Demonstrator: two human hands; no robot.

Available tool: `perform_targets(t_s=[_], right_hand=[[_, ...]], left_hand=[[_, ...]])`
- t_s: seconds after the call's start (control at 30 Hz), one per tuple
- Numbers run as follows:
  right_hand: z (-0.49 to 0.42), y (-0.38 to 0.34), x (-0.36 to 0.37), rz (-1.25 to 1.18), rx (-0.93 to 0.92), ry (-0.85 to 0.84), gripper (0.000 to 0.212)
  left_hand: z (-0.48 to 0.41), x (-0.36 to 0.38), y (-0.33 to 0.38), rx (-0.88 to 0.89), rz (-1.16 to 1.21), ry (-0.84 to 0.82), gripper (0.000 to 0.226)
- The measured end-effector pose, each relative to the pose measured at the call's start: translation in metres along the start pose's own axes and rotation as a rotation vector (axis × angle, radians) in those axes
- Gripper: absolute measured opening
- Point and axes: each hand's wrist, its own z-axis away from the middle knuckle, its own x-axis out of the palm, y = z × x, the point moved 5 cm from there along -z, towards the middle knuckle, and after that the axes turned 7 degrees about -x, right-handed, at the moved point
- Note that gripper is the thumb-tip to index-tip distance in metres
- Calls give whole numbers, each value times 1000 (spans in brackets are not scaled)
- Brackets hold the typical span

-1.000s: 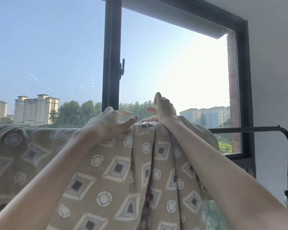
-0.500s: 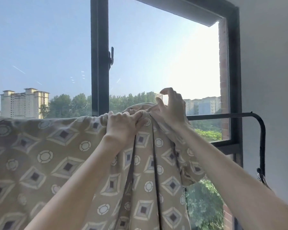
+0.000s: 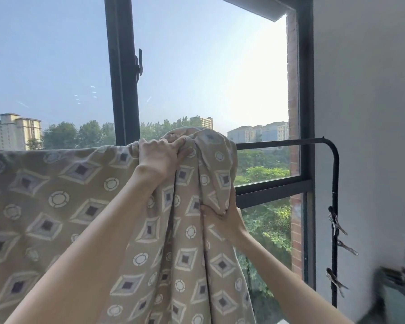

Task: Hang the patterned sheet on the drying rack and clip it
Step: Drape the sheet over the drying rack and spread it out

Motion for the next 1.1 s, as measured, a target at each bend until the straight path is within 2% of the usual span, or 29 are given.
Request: perform_targets(t_s=[0.1,0.27,0.4,0.5,0.57,0.67,0.7,0.77,0.83,0.9,1.0,1.1], right_hand=[[-1,-14,-18,129,-119,186,83],[-15,-67,-59,506,-353,451,64],[-70,-120,-89,647,-454,580,44],[-122,-165,-102,771,-507,619,43],[-161,-187,-108,803,-512,584,45],[-210,-172,-109,902,-367,481,34],[-222,-153,-104,919,-319,393,31],[-232,-108,-90,881,-230,100,29],[-229,-77,-81,705,-156,-140,45],[-230,-73,-79,699,-170,-201,51],[-233,-77,-77,827,-202,-252,48],[-230,-78,-80,838,-208,-246,48]], left_hand=[[1,0,-8,-13,8,-29,58],[2,-7,-5,-50,76,-71,62],[-3,-12,-4,-107,142,-82,71],[-9,-17,-4,-167,216,-104,73],[-12,-22,-4,-176,218,-108,69],[-13,-24,-4,-167,176,-125,54],[-15,-22,-5,-197,178,-129,57],[-19,-17,-6,-256,159,-128,65],[-24,-8,-4,-277,105,-159,68],[-30,-2,-4,-300,65,-229,69],[-36,-2,-2,-351,40,-310,63],[-34,-14,14,-348,69,-223,50]])
